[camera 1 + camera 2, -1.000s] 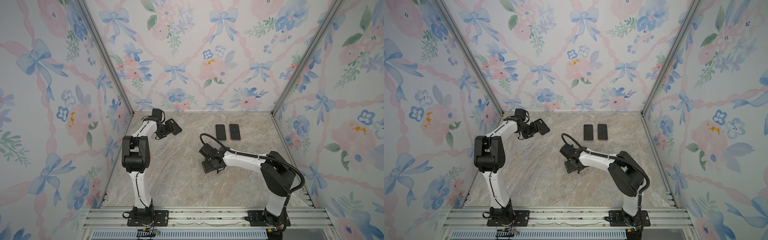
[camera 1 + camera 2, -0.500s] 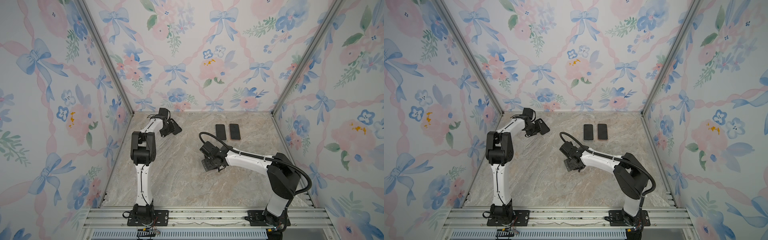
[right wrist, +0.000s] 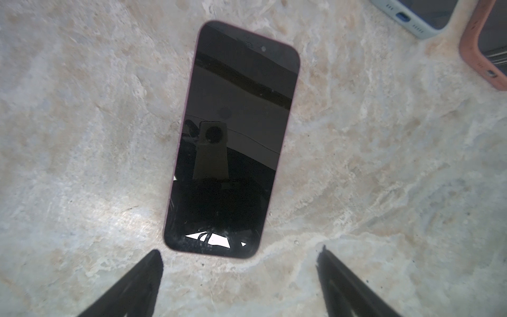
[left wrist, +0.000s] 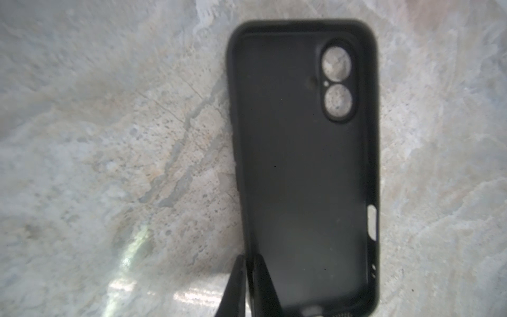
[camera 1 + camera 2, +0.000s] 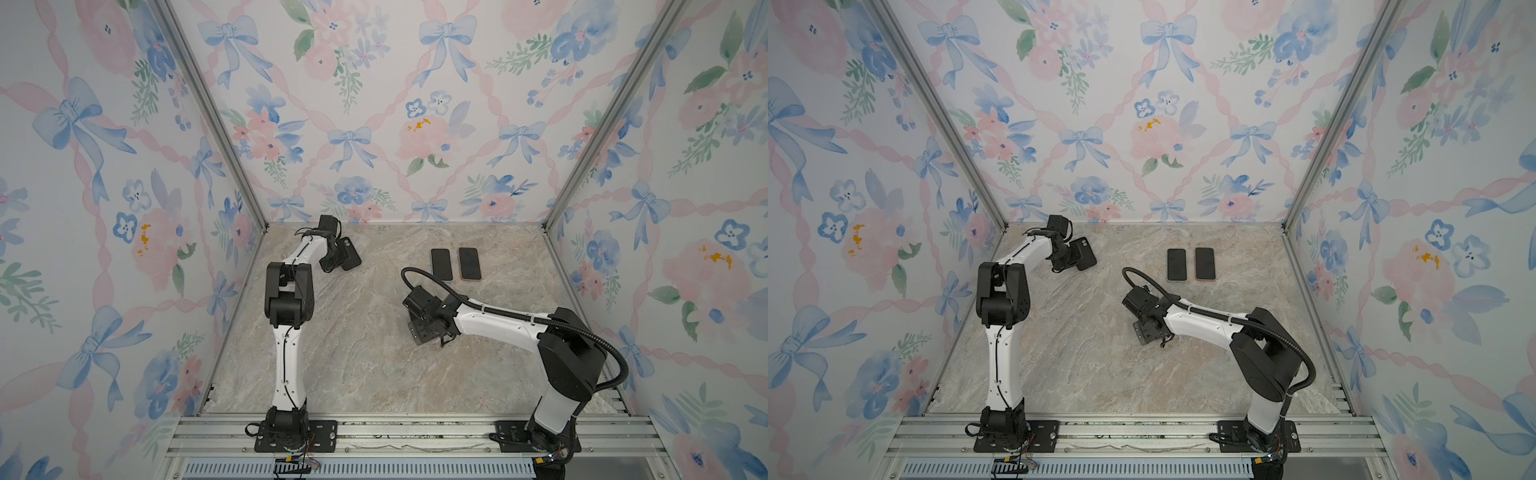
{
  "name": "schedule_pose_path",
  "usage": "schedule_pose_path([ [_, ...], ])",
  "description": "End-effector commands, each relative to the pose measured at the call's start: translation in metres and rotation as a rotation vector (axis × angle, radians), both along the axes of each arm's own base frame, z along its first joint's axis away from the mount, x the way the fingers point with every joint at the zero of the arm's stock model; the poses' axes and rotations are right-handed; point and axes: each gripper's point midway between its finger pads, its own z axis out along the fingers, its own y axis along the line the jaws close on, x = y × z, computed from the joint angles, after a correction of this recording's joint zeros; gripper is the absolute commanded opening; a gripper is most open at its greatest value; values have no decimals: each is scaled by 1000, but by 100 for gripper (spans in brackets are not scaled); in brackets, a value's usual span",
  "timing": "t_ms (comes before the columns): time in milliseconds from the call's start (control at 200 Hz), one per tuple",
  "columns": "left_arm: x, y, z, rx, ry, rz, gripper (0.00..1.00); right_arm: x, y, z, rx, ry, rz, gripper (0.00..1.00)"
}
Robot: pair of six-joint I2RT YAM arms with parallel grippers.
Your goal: Put the phone into the phone case
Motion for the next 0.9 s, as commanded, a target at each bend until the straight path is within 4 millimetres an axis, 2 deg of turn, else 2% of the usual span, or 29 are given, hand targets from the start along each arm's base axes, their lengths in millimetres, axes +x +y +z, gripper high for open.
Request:
schedule_pose_path([
  [0, -27, -2, -8, 24, 83, -21, 7, 1, -7, 11, -3, -29, -9, 89],
  [185, -43, -12, 11, 42, 68, -47, 3, -1, -8, 13, 6, -32, -16, 89],
  [325, -65, -23, 24, 57, 70, -69, 1, -3, -12, 18, 7, -39, -21, 88],
  [445, -96, -34, 31, 81, 83, -98, 1, -8, -17, 21, 13, -40, -29, 88],
  [465, -102, -35, 32, 84, 87, -99, 1, -8, -17, 29, 34, -56, -31, 88],
  [560, -133, -45, 33, 116, 102, -120, 2, -13, -20, 34, 48, -61, -39, 88],
  [745, -191, -63, 31, 149, 126, -151, 3, -22, -26, 31, 57, -54, -60, 88],
  [895, -228, -76, 22, 116, 139, -160, 4, -30, -23, 25, 74, -37, -71, 88],
])
